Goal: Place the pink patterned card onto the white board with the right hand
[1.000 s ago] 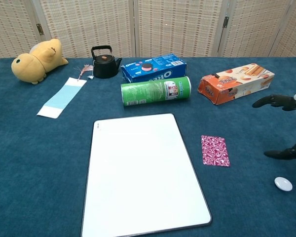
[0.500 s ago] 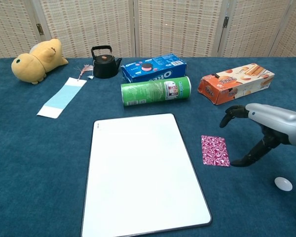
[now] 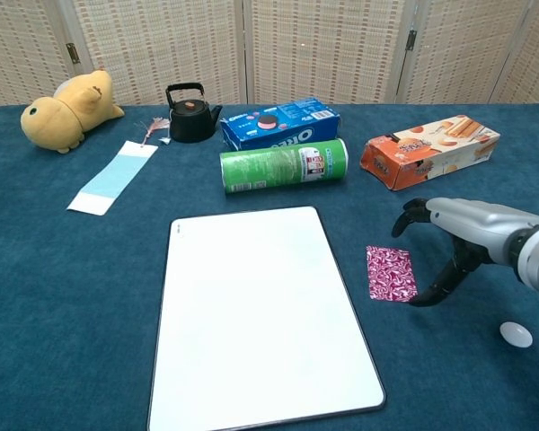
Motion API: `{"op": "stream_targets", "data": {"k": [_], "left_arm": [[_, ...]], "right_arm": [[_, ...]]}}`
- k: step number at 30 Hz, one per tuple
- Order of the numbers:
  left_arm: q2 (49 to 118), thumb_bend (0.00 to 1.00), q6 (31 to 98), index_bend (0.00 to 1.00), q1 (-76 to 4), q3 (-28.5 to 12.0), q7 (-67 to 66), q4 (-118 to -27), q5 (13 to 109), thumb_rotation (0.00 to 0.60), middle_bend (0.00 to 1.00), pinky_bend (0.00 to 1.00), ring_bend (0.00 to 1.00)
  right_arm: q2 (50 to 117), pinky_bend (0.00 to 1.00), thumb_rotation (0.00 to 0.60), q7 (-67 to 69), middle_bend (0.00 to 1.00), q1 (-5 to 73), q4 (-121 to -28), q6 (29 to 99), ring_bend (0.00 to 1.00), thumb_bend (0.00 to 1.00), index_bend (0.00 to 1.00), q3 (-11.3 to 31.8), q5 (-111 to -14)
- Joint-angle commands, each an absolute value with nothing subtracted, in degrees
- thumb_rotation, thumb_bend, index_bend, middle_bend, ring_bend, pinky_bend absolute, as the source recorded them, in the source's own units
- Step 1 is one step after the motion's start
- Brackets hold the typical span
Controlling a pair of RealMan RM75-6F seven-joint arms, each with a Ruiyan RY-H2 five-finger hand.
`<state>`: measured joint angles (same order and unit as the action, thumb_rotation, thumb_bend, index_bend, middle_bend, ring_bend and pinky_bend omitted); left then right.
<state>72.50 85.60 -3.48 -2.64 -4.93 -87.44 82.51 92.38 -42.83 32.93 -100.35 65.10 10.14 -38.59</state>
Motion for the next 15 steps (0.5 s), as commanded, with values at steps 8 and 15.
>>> {"op": "stream_targets", "data": {"k": [8, 15], "left_arm": [[72.59, 0.44, 85.54, 0.27, -3.25, -2.68, -4.33, -86.85, 82.24, 0.600, 0.06, 0.00, 0.10], [72.60, 0.44, 85.62, 0.27, -3.06, -2.74, -3.99, -86.45, 82.11, 0.600, 0.06, 0.00, 0.10]], "right_arm": [[93.46, 0.00, 0.545, -45.22, 0.03, 36.70, -98.46, 64.47, 0.03, 0.11, 0.21, 10.45, -32.73], [93.70, 0.00, 0.546, -44.86, 0.03, 38.11, -97.42, 64.30, 0.02, 0.11, 0.21, 10.55, -30.65]]}}
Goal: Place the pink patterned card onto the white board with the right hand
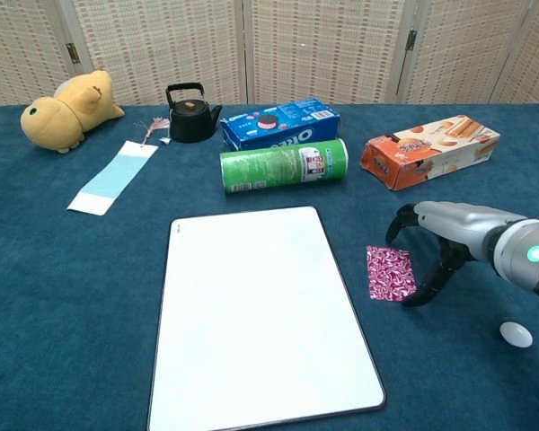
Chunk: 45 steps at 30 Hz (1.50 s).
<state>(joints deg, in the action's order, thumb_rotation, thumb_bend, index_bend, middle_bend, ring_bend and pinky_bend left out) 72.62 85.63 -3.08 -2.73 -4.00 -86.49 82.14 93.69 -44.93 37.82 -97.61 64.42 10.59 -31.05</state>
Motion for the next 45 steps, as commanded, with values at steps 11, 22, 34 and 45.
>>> {"op": "stream_targets", "data": {"k": [11, 22, 34, 45], "left_arm": [[72.58, 0.44, 85.68, 0.27, -2.91, -2.89, -3.70, -86.20, 81.95, 0.600, 0.06, 0.00, 0.10], [72.63, 0.44, 85.66, 0.27, -2.72, -2.86, -3.33, -85.73, 81.90, 0.600, 0.06, 0.00, 0.10], [72.71, 0.44, 85.63, 0.27, -2.63, -2.88, -3.02, -85.42, 81.94, 0.600, 0.06, 0.00, 0.10], [72.78, 0.44, 85.64, 0.27, -2.56, -2.88, -2.88, -85.25, 82.03, 0.600, 0.06, 0.00, 0.10]], "right_arm": [[93.54, 0.00, 0.545, -43.85, 0.03, 39.21, -97.85, 64.77, 0.03, 0.11, 0.21, 9.49, -30.19], [94.11, 0.00, 0.545, -43.34, 0.04, 39.97, -97.76, 65.84, 0.00, 0.11, 0.21, 8.80, -30.09], [94.57, 0.00, 0.546, -43.63, 0.05, 40.79, -97.25, 66.36, 0.00, 0.11, 0.24, 8.48, -28.74], [94.61, 0.00, 0.548, -43.40, 0.07, 41.01, -97.29, 66.97, 0.00, 0.13, 0.29, 8.19, -28.74]]}}
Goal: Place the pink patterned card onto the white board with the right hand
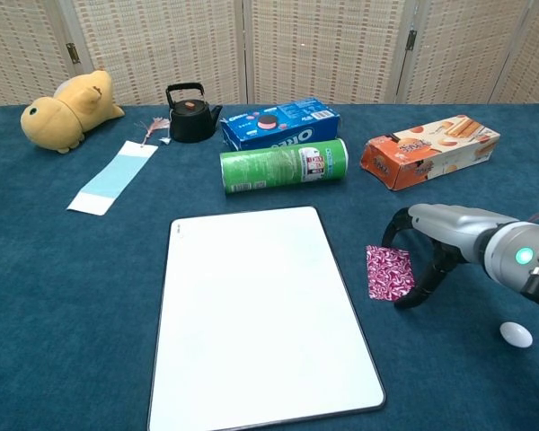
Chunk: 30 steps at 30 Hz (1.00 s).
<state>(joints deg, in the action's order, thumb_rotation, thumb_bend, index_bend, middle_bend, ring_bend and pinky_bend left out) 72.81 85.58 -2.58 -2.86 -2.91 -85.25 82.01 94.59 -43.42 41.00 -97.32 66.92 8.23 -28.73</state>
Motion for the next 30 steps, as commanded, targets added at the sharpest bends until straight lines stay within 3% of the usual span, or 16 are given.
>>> {"op": "stream_targets", "data": {"k": [1, 21, 30], "left_arm": [[72.75, 0.44, 85.69, 0.27, -2.55, -2.91, -2.85, -85.27, 82.03, 0.600, 0.06, 0.00, 0.10], [72.82, 0.44, 85.47, 0.27, -2.48, -2.85, -3.00, -85.17, 81.94, 0.600, 0.06, 0.00, 0.10], [72.51, 0.44, 85.92, 0.27, -2.19, -2.93, -3.23, -85.62, 81.85, 0.600, 0.06, 0.00, 0.10]], "right_arm": [[94.61, 0.00, 0.547, -43.36, 0.08, 41.02, -97.27, 66.99, 0.00, 0.14, 0.29, 8.18, -28.74], [93.74, 0.00, 0.546, -41.87, 0.09, 40.61, -98.26, 67.50, 0.00, 0.15, 0.31, 7.86, -30.58], [89.96, 0.00, 0.549, -42.68, 0.09, 42.07, -104.21, 66.57, 0.00, 0.15, 0.31, 9.15, -31.67]]}}
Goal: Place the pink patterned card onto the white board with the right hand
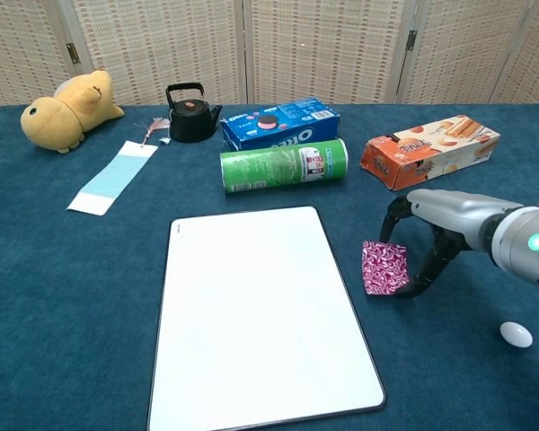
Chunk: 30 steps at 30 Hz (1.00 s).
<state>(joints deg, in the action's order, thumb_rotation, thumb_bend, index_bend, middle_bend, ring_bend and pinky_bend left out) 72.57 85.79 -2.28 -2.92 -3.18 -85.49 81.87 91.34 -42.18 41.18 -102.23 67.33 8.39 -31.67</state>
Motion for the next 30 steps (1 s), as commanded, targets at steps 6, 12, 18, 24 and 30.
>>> {"op": "stream_targets", "data": {"k": [6, 12, 18, 24, 30], "left_arm": [[72.13, 0.44, 86.51, 0.27, -1.79, -2.93, -3.40, -86.14, 81.83, 0.600, 0.06, 0.00, 0.10], [72.01, 0.44, 86.83, 0.27, -1.61, -2.86, -3.62, -86.53, 82.04, 0.600, 0.06, 0.00, 0.10], [71.79, 0.44, 86.99, 0.27, -1.39, -2.87, -3.81, -86.67, 81.91, 0.600, 0.06, 0.00, 0.10], [71.81, 0.44, 86.89, 0.27, -1.33, -2.84, -4.22, -86.84, 81.81, 0.600, 0.06, 0.00, 0.10], [71.85, 0.44, 86.71, 0.27, -1.40, -2.89, -4.44, -86.88, 81.74, 0.600, 0.06, 0.00, 0.10]], "right_arm": [[87.96, 0.00, 0.547, -44.68, 0.09, 45.49, -108.14, 65.05, 0.00, 0.15, 0.31, 11.56, -29.64], [90.31, 0.00, 0.546, -47.81, 0.09, 50.78, -107.52, 63.64, 0.00, 0.15, 0.31, 13.54, -25.52], [94.63, 0.00, 0.549, -51.05, 0.08, 56.12, -104.39, 63.47, 0.01, 0.15, 0.30, 14.46, -21.55], [97.10, 0.00, 0.548, -53.43, 0.05, 59.32, -103.02, 64.22, 0.02, 0.15, 0.15, 13.68, -19.41], [95.25, 0.00, 0.547, -51.26, 0.04, 57.90, -104.89, 65.64, 0.02, 0.15, 0.05, 11.23, -22.50]]}}
